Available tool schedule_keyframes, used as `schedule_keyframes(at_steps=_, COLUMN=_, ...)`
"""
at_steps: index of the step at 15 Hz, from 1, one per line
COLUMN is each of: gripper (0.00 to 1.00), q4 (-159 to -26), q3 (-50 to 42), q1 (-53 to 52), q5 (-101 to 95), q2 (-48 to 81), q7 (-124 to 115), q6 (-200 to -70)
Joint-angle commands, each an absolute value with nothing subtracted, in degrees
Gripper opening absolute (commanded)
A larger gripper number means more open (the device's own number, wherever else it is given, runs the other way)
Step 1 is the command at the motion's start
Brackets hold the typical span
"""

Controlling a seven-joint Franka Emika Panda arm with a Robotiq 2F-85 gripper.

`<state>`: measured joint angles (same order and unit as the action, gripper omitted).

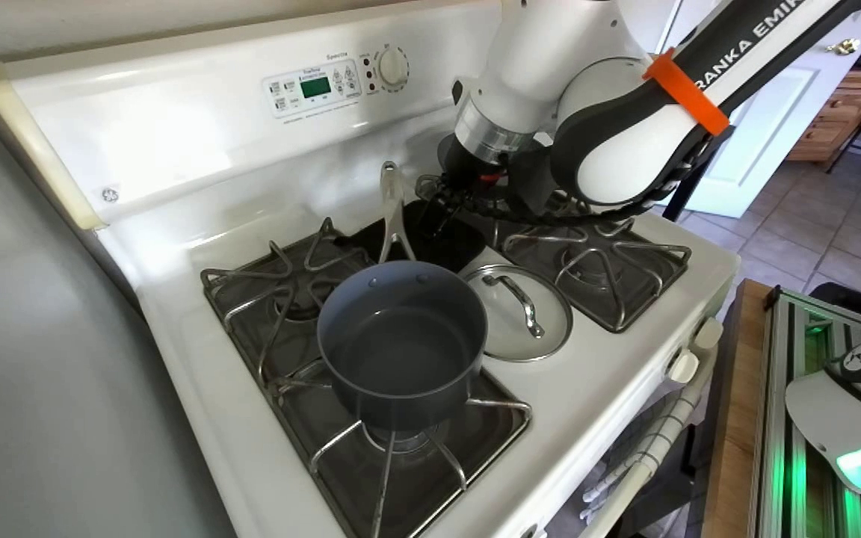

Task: Use the black pot holder to place the glass lid on the pot.

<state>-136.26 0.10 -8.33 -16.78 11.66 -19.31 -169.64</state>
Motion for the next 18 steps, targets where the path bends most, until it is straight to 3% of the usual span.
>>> schedule_keyframes(at_steps=1, gripper=1.0, q4=-135.89, q3=-4.35, q1=-13.59, q5=-23.23, q2=11.84, q7=-29.35, q6=-169.3)
schedule_keyframes(at_steps=18, gripper=1.0, q4=-131.25, q3=-8.79, q1=-19.99, q5=-27.17, q2=18.54, q7=-42.47, q6=-167.58)
